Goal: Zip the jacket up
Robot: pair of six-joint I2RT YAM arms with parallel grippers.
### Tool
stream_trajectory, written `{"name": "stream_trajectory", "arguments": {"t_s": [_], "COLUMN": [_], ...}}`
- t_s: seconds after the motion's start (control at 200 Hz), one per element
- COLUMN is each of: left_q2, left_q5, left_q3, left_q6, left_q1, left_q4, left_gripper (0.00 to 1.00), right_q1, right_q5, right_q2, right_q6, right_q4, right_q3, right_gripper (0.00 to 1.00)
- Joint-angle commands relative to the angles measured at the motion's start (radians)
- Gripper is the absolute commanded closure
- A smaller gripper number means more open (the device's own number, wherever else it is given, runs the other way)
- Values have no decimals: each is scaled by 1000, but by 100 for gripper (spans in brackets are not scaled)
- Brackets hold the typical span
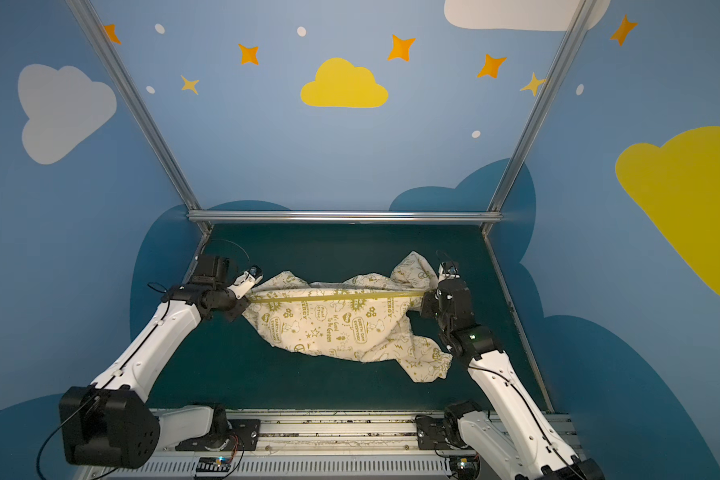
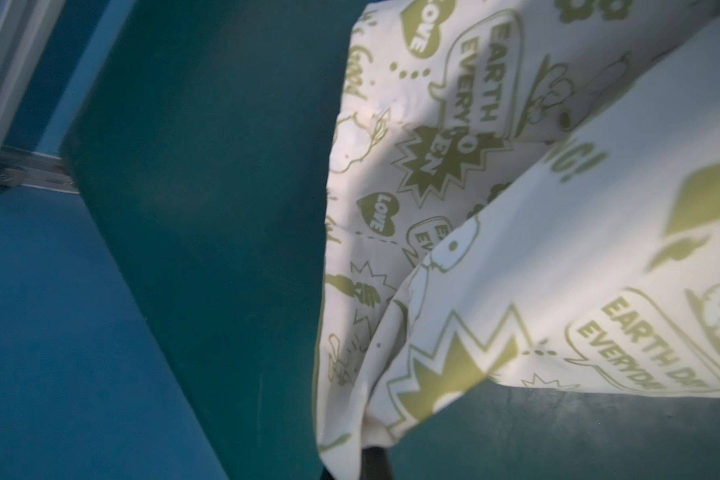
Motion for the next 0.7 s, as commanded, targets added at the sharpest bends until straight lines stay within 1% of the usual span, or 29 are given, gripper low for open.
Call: {"name": "stream_trajectory", "arguments": {"t_s": [0.0,0.11,0.18,0.255,0.375,0.415,0.43,0.445,0.46,0.475,0.495,0.506,0.516,0.526,0.536,0.541,0.556,0.566,0.571,0.576,0.591,0.636,0.696], "left_q2": [-47,-104,-121,-116,-82,-64,-58,-50,-44,-37,-31,-28,-25,-23,-21,-20,-18,-19,-19,-19,-20,-29,-52], "left_q5": [-56,38,64,103,106,80,64,49,34,22,3,-7,-20,-30,-42,-50,-69,-79,-84,-87,-101,-130,-119], "left_q3": [-65,-144,-169,-180,-197,-192,-190,-183,-175,-167,-155,-150,-145,-141,-135,-133,-125,-121,-118,-116,-109,-90,-68], "left_q6": [-15,12,8,17,35,35,33,32,34,37,45,47,48,50,52,53,54,56,56,57,58,48,-7], "left_q1": [4,-41,-64,-77,-87,-87,-87,-89,-90,-92,-92,-93,-93,-93,-94,-94,-94,-94,-94,-93,-93,-92,-78], "left_q4": [-15,-37,-63,-111,-90,-67,-59,-52,-51,-51,-47,-42,-36,-29,-22,-18,-4,4,8,15,32,96,183], "left_gripper": [97,97,97,97,96,92,90,86,81,76,66,59,52,43,37,31,19,9,5,3,1,1,1], "right_q1": [-52,-47,-43,-38,-35,-34,-34,-34,-33,-33,-33,-33,-33,-34,-33,-32,-33,-34,-34,-33,-33,-35,-38], "right_q5": [106,49,45,65,96,110,116,122,129,136,145,153,161,168,173,176,185,193,196,200,211,227,225], "right_q2": [-58,-101,-113,-113,-97,-98,-100,-105,-111,-119,-132,-137,-145,-152,-159,-163,-173,-179,-182,-185,-192,-207,-202], "right_q6": [122,251,331,414,430,415,409,399,388,378,366,361,356,348,338,332,319,306,301,296,282,225,130], "right_q4": [-89,-120,-149,-177,-133,-137,-140,-144,-145,-147,-152,-155,-160,-161,-163,-165,-163,-164,-165,-165,-168,-161,-132], "right_q3": [-67,-165,-218,-260,-302,-291,-284,-276,-269,-261,-249,-242,-237,-229,-222,-218,-207,-202,-198,-194,-182,-151,-119], "right_gripper": [100,100,100,100,100,100,95,88,78,65,46,36,23,17,15,15,14,14,14,14,14,14,14]}}
